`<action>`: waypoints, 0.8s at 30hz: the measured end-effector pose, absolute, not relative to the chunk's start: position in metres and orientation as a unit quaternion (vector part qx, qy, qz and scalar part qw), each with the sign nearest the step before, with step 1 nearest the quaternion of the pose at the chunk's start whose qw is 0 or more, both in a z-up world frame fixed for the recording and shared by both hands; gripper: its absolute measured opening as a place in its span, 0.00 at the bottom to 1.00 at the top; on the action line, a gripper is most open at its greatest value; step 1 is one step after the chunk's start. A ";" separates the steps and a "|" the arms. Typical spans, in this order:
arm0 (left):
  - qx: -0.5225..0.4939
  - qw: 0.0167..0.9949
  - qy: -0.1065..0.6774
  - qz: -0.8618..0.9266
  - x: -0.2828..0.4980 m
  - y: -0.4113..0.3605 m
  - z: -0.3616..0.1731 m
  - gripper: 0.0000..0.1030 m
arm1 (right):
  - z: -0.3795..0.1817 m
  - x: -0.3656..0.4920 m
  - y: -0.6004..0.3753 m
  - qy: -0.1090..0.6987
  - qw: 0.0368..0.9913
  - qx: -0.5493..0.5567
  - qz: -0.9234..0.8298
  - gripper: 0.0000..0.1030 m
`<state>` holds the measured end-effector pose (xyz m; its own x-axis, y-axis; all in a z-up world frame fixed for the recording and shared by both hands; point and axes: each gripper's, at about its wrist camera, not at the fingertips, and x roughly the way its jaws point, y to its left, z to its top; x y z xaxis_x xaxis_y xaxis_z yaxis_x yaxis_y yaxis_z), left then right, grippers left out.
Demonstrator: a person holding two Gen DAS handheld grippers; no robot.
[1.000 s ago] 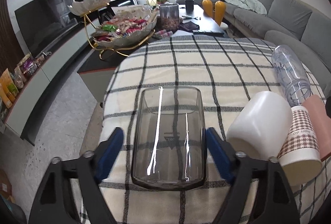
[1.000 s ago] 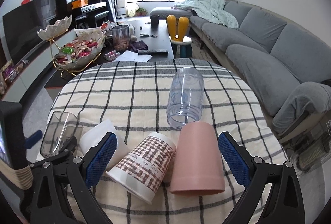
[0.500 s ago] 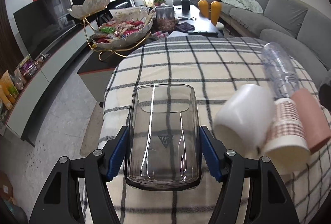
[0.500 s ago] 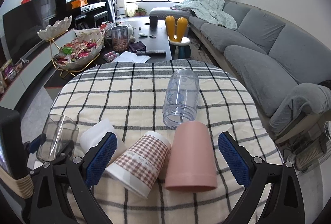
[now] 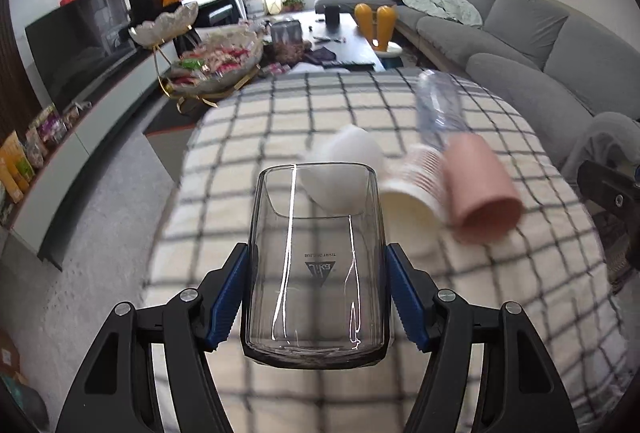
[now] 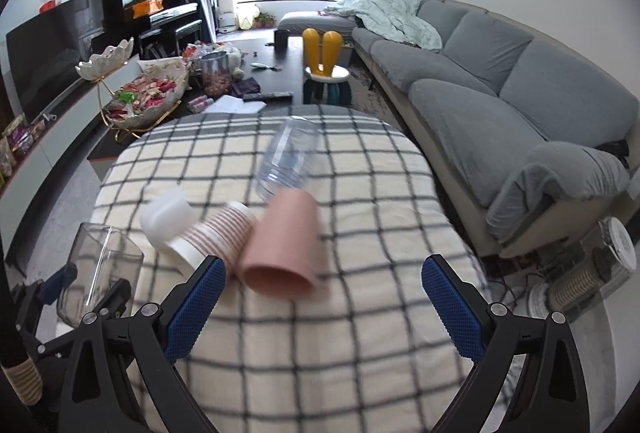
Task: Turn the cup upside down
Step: 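Lift the glass cup with the left gripper toward the right gripper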
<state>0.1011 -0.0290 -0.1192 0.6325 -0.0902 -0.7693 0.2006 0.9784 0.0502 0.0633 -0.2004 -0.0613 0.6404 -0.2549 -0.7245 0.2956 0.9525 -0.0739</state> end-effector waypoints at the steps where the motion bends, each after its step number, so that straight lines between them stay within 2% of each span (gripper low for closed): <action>1: 0.062 0.899 0.425 -0.082 0.094 -0.036 -0.121 0.65 | -0.061 0.057 -0.208 0.398 0.904 0.026 -0.155 0.96; 15: 0.052 0.878 0.460 -0.119 0.047 -0.122 -0.164 0.65 | -0.086 -0.005 -0.292 0.434 0.874 0.041 -0.213 0.96; 24: 0.072 0.878 0.459 -0.118 0.044 -0.135 -0.174 0.65 | -0.101 -0.010 -0.303 0.453 0.863 0.059 -0.218 0.96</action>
